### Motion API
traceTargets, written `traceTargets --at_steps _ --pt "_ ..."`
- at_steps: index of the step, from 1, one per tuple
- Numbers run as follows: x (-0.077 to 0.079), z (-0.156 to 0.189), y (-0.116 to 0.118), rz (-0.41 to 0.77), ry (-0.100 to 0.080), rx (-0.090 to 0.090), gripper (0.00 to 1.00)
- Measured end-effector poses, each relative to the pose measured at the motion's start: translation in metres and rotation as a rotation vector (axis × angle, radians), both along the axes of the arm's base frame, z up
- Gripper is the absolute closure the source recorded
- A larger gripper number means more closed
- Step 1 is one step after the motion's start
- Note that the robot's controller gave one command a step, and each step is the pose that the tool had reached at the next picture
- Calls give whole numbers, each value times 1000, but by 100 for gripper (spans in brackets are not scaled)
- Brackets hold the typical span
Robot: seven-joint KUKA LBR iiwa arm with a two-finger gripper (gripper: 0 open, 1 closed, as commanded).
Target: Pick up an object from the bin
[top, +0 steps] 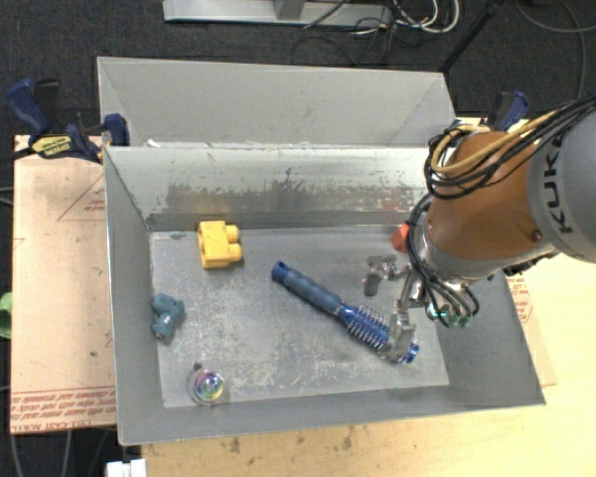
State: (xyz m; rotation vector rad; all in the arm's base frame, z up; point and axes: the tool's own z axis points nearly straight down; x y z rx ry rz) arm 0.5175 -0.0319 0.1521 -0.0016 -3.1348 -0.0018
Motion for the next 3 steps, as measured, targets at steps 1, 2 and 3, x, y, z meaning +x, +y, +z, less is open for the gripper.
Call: traceTargets --at_steps 1,2,3 --pt "5 -86 3 -39 -1 1 0" --pt "5 -86 3 -38 -7 0 0" --pt "5 -86 4 -37 -7 0 0"
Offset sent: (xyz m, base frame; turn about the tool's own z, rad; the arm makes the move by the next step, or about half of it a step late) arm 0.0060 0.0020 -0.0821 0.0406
